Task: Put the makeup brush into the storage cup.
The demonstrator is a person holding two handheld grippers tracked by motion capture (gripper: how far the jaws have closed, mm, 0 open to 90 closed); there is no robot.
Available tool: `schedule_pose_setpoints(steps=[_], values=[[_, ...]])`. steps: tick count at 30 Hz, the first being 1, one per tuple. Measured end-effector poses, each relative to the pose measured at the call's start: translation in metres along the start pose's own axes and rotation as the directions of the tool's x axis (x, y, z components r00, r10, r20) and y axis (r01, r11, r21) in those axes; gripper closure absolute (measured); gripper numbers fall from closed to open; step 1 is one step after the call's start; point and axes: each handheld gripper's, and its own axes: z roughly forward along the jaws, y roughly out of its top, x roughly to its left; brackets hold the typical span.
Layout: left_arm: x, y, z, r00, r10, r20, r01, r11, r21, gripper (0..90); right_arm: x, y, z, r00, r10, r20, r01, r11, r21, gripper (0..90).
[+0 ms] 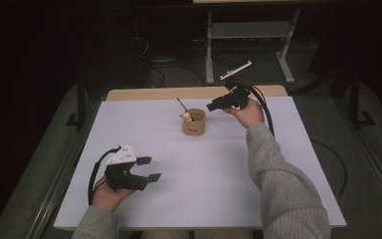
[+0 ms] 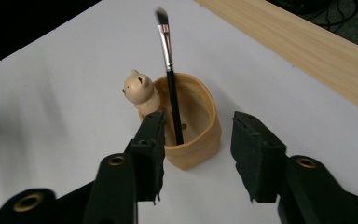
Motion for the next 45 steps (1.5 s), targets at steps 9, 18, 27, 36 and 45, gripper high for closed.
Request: schedule_pose_setpoints(steps=[9, 18, 27, 36, 45], values=[[0.001, 0.0, 0.001, 1.0, 0.0, -0.003, 0.0, 1.0, 0.01, 29.6, 0.007, -0.012, -0.009, 0.9999, -0.007, 0.013, 0.007, 1.0, -0.016, 41.6], [0.003, 0.0, 0.002, 0.9999, -0.009, -0.011, 0.009, 0.9998, 0.018, 27.0, 0.009, -0.029, -0.014, 0.9999, 0.007, 0.008, -0.006, 1.0, -0.024, 36.4], [0.004, 0.001, 0.004, 0.9997, -0.02, -0.014, 0.021, 0.9997, 0.017, 25.9, 0.013, -0.042, -0.021, 1.0, -0.004, 0.004, 0.004, 0.999, -0.045, 34.3], [0.004, 0.0, 0.003, 0.9995, -0.024, -0.019, 0.025, 0.9995, 0.018, 25.0, 0.02, -0.049, -0.028, 0.9996, -0.026, 0.01, 0.027, 0.998, -0.065, 34.1], [0.003, 0.0, 0.002, 0.9993, -0.032, -0.02, 0.032, 0.9995, 0.003, 24.8, 0.027, -0.058, -0.035, 0.9991, -0.035, 0.025, 0.037, 0.998, -0.057, 34.1]])
